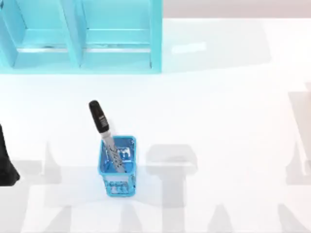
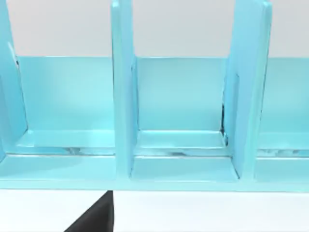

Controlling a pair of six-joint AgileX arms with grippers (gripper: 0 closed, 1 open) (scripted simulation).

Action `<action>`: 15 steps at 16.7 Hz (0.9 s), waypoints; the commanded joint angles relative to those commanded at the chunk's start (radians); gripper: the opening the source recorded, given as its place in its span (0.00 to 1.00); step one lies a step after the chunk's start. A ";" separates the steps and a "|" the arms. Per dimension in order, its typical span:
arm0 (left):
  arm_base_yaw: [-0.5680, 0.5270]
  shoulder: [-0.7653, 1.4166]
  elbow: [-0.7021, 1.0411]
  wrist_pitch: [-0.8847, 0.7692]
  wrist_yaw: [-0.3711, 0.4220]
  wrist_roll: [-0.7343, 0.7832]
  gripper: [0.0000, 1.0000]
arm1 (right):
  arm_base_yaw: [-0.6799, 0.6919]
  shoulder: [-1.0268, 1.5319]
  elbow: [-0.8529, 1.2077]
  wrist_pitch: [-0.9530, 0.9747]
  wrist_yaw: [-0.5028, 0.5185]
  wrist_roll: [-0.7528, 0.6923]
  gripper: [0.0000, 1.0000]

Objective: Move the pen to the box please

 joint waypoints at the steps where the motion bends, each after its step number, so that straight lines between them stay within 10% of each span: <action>1: 0.000 0.000 0.000 0.000 0.000 0.000 1.00 | 0.000 0.000 0.000 0.000 0.000 0.000 1.00; 15: 0.000 0.000 0.000 0.000 0.000 0.000 1.00 | 0.524 0.856 0.416 0.138 0.013 0.133 1.00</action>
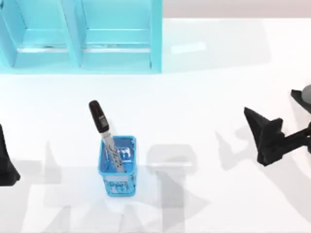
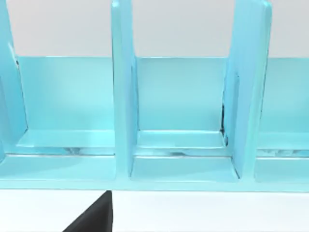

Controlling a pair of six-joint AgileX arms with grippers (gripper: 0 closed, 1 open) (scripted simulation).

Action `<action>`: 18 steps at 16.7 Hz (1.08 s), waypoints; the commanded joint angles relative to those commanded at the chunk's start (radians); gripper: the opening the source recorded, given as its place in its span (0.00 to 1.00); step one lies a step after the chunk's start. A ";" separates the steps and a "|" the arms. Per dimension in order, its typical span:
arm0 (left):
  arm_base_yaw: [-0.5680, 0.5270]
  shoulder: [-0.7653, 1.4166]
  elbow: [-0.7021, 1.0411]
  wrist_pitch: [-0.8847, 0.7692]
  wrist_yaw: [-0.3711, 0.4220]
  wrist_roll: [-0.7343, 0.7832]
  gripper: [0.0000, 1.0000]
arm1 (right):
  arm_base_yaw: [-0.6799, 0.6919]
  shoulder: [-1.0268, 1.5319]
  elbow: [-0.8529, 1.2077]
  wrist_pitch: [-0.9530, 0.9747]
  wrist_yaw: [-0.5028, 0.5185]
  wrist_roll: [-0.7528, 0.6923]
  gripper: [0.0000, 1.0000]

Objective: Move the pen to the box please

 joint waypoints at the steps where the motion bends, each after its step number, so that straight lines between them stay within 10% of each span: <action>1: 0.000 0.000 0.000 0.000 0.000 0.000 1.00 | 0.053 0.096 0.046 0.018 0.002 0.015 1.00; 9: 0.000 0.000 0.000 0.000 0.000 0.000 1.00 | 0.382 0.667 0.321 0.115 0.015 0.100 1.00; 18: 0.000 0.000 0.000 0.000 0.000 0.000 1.00 | 0.429 0.745 0.353 0.123 0.017 0.111 1.00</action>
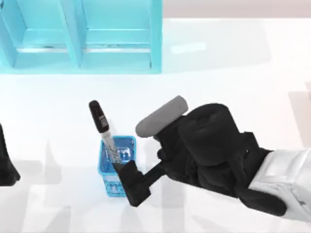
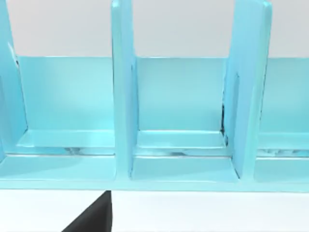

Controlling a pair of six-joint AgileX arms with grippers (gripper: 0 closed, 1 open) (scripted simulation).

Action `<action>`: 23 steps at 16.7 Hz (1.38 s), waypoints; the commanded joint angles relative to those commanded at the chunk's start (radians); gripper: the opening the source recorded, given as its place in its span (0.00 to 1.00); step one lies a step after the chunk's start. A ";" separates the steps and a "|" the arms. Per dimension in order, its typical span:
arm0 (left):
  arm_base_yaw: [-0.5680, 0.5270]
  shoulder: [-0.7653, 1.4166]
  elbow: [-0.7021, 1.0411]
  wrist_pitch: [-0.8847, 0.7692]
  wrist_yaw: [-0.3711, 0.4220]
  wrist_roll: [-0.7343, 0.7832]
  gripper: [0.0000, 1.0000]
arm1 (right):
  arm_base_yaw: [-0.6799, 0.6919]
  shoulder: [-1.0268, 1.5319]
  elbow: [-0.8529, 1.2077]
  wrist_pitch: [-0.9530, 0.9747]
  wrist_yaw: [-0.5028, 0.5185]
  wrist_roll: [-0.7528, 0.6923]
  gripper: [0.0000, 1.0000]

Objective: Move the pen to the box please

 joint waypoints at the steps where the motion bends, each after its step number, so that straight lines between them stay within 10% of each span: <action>1: 0.000 0.000 0.000 0.000 0.000 0.000 1.00 | 0.001 0.013 0.011 0.005 0.000 0.000 1.00; 15: 0.000 0.000 0.000 0.000 0.000 0.000 1.00 | -0.006 0.417 0.278 0.141 -0.001 -0.002 1.00; 23: 0.000 0.000 0.000 0.000 0.000 0.000 1.00 | -0.006 0.417 0.278 0.141 -0.001 -0.002 0.40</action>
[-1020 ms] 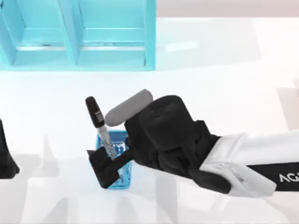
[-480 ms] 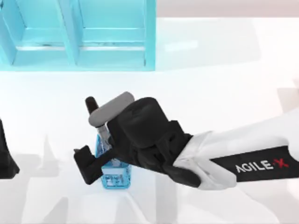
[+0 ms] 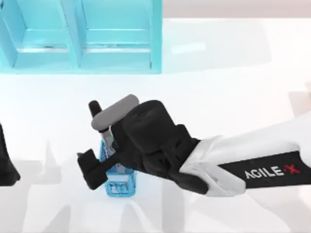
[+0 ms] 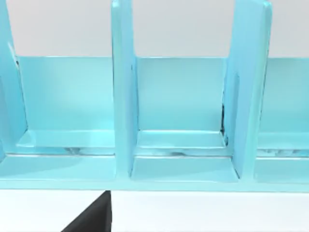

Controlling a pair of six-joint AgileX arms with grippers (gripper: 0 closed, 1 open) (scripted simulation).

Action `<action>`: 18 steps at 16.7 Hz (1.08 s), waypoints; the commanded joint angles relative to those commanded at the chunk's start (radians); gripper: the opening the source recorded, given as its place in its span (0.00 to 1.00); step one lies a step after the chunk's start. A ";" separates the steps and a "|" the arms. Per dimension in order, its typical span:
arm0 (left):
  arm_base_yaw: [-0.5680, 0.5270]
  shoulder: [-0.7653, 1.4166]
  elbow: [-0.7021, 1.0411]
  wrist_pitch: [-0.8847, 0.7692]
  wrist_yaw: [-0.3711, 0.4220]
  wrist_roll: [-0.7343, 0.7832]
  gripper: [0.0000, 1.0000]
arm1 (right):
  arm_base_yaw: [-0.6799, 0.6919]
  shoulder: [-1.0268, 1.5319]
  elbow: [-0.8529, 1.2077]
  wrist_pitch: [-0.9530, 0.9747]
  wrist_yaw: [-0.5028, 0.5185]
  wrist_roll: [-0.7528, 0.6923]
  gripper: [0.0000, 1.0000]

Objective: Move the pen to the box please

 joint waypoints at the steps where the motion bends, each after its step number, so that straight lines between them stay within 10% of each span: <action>1: 0.000 0.000 0.000 0.000 0.000 0.000 1.00 | 0.000 0.000 0.000 0.000 0.000 0.000 0.32; 6: 0.000 0.000 0.000 0.000 0.000 0.000 1.00 | 0.000 0.000 0.000 0.000 0.000 0.000 0.00; 18: 0.000 0.000 0.000 0.000 0.000 0.000 1.00 | -0.035 -0.072 -0.009 -0.070 -0.035 -0.019 0.00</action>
